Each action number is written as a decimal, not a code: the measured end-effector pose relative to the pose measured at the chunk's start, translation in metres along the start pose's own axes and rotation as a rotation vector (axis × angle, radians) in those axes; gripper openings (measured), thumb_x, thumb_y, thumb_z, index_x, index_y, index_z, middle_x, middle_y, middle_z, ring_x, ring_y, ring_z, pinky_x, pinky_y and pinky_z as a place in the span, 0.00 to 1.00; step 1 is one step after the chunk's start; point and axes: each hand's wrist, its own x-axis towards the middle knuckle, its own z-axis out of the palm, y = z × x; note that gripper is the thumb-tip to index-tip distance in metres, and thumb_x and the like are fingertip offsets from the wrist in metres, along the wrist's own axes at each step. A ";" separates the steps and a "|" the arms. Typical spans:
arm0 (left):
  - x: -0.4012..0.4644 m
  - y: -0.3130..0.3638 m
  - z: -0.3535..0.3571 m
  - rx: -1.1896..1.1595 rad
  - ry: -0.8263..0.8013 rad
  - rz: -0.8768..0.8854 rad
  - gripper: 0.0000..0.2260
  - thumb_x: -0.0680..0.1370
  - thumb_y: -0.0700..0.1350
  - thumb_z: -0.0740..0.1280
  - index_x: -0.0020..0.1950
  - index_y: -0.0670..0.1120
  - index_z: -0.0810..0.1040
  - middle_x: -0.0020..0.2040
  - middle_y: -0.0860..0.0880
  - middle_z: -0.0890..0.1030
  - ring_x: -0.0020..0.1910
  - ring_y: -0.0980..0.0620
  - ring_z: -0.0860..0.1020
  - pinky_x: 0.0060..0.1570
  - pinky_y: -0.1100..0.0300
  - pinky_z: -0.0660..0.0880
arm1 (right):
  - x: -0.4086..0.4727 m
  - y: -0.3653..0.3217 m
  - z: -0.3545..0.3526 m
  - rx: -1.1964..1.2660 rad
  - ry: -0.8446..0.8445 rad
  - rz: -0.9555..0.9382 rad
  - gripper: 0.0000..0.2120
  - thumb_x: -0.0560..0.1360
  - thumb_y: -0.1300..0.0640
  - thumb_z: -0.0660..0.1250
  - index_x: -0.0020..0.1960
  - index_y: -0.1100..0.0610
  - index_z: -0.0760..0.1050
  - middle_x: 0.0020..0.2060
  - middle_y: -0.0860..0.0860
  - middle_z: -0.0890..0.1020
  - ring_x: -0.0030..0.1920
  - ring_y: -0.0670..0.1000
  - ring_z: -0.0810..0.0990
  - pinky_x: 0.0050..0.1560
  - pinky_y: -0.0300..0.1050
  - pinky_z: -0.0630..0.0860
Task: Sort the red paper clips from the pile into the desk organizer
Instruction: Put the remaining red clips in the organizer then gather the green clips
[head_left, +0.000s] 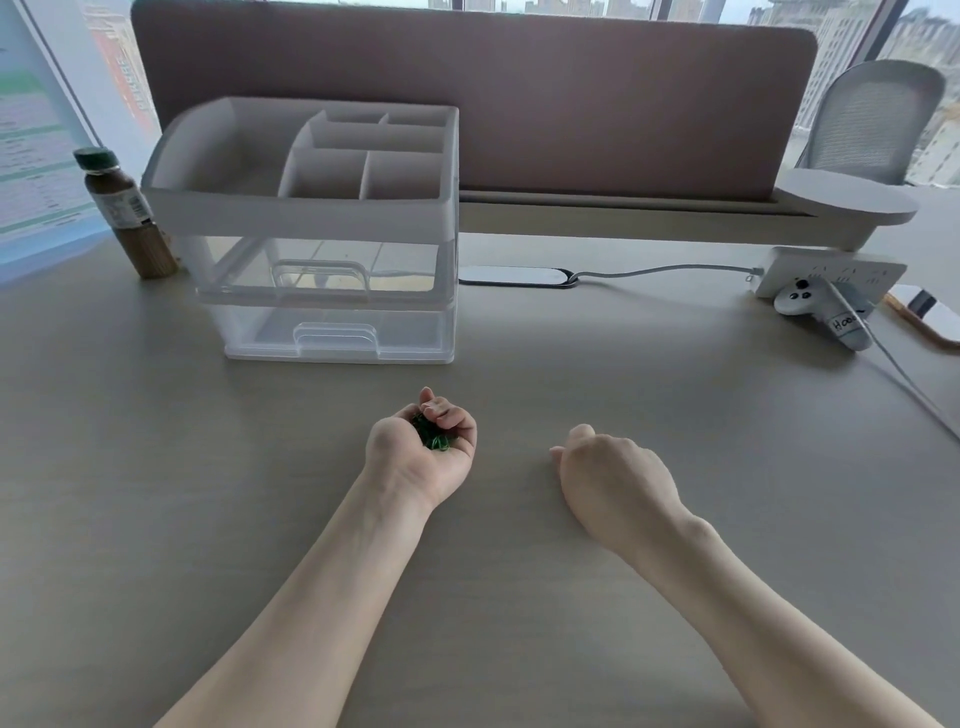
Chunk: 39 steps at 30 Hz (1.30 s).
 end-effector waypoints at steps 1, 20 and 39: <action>0.001 0.001 0.000 -0.003 -0.003 0.001 0.13 0.76 0.34 0.51 0.39 0.41 0.73 0.27 0.49 0.68 0.24 0.54 0.66 0.22 0.66 0.64 | 0.001 0.005 -0.002 0.059 0.012 0.003 0.15 0.84 0.48 0.49 0.45 0.58 0.64 0.40 0.57 0.79 0.43 0.62 0.78 0.39 0.48 0.66; 0.004 0.001 -0.002 0.006 -0.036 -0.006 0.13 0.76 0.34 0.52 0.38 0.42 0.73 0.27 0.49 0.68 0.23 0.54 0.66 0.22 0.66 0.64 | 0.007 0.048 0.000 2.285 -0.476 0.205 0.10 0.75 0.59 0.55 0.38 0.56 0.71 0.29 0.48 0.65 0.25 0.46 0.61 0.23 0.36 0.57; 0.007 0.022 0.003 0.065 -0.009 -0.002 0.12 0.75 0.34 0.52 0.38 0.41 0.73 0.28 0.50 0.68 0.24 0.54 0.66 0.22 0.66 0.64 | -0.015 0.013 -0.002 0.104 -0.004 -0.044 0.16 0.81 0.44 0.57 0.46 0.57 0.67 0.36 0.51 0.75 0.41 0.59 0.77 0.38 0.49 0.70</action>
